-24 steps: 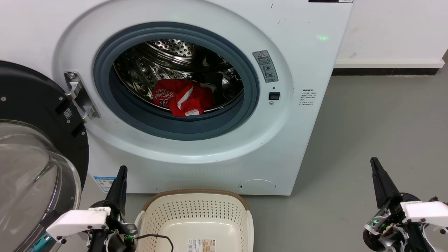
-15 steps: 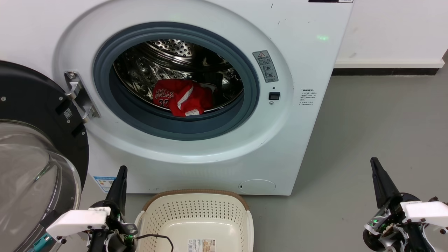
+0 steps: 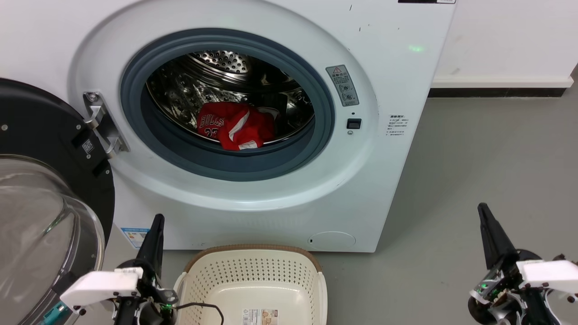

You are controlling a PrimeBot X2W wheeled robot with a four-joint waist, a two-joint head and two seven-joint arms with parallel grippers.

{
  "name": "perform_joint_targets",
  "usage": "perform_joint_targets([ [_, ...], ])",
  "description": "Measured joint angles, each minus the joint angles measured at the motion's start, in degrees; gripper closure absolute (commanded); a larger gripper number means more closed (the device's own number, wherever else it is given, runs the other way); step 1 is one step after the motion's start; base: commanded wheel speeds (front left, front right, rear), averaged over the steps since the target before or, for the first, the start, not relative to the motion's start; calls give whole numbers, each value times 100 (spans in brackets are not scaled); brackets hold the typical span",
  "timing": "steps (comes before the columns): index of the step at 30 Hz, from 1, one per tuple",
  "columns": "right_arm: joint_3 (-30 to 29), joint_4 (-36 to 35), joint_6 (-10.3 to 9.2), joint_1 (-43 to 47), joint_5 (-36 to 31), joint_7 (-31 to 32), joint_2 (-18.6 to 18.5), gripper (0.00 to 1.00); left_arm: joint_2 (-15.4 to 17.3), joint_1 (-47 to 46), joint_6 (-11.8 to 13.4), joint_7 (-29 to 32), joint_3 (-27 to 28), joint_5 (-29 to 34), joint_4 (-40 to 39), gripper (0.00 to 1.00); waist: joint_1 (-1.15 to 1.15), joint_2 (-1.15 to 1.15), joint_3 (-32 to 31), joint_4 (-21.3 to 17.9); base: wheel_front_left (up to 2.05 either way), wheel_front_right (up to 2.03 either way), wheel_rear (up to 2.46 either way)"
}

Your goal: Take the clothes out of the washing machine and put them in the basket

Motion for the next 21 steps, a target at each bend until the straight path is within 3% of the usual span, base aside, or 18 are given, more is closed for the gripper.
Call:
perform_joint_targets([
  [1,1,18,1,10,1,0,0,0,-1,10,0,0,-4,0,23,0,0,0,0,0,0,0,0],
  [12,85,83,-1,175,-193,-248,8,0,-11,130,2,-246,-238,245,129,0,0,0,7,20,0,0,0],
  [21,102,-107,-1,175,-981,-468,11,0,5,22,1,-481,-361,1107,-24,0,0,0,14,73,0,0,0],
])
